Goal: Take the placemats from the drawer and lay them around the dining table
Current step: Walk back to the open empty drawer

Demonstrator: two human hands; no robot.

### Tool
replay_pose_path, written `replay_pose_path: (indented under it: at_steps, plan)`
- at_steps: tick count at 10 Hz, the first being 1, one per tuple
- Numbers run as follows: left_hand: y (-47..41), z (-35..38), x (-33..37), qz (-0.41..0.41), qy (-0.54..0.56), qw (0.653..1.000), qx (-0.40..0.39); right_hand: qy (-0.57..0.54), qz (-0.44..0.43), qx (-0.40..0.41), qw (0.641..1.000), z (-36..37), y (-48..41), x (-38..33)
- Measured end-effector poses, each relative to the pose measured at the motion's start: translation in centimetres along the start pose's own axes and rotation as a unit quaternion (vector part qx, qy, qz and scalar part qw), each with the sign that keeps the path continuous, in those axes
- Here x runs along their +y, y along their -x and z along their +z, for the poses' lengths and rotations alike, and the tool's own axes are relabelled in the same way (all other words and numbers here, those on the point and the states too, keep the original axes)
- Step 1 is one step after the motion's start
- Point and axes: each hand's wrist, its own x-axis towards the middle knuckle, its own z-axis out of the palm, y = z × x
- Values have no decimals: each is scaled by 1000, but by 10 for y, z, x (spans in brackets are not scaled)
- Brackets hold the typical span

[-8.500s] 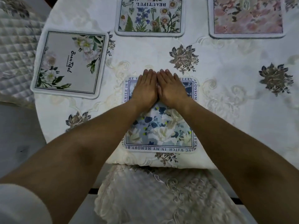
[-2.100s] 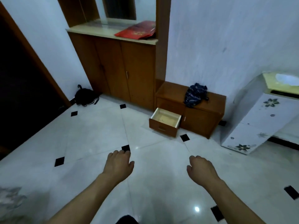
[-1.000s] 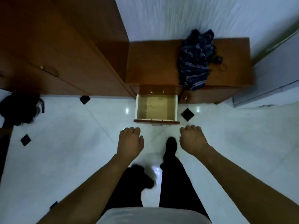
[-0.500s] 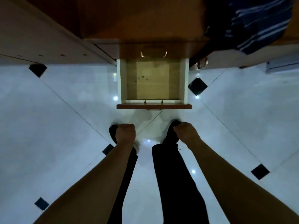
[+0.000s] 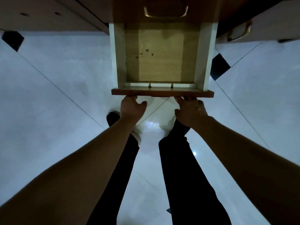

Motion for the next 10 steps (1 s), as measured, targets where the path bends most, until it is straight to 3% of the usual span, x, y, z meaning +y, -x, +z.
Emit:
replay_pose_path:
  at_steps: [1, 2, 4, 5, 8, 10]
  plan:
    - [-11, -11, 3, 115, -110, 987, 34, 43, -33, 13, 998, -19, -12, 11]
    - [-36, -26, 25, 143, -137, 976, 87, 59, -49, 20, 997, -47, -36, 14]
    - [-88, -58, 86, 172, -99, 971, 136, -40, -52, 57, 996, -128, -91, 20]
    - [-112, -76, 114, 178, -116, 967, 138, -55, -10, 85, 995, -161, -106, 17]
    - [-106, -87, 113, 189, -190, 961, 72, -2, 15, 72, 997, -153, -92, 24]
    - [-41, -109, 111, 216, -207, 948, 104, -30, 41, 25, 998, -156, -18, 28]
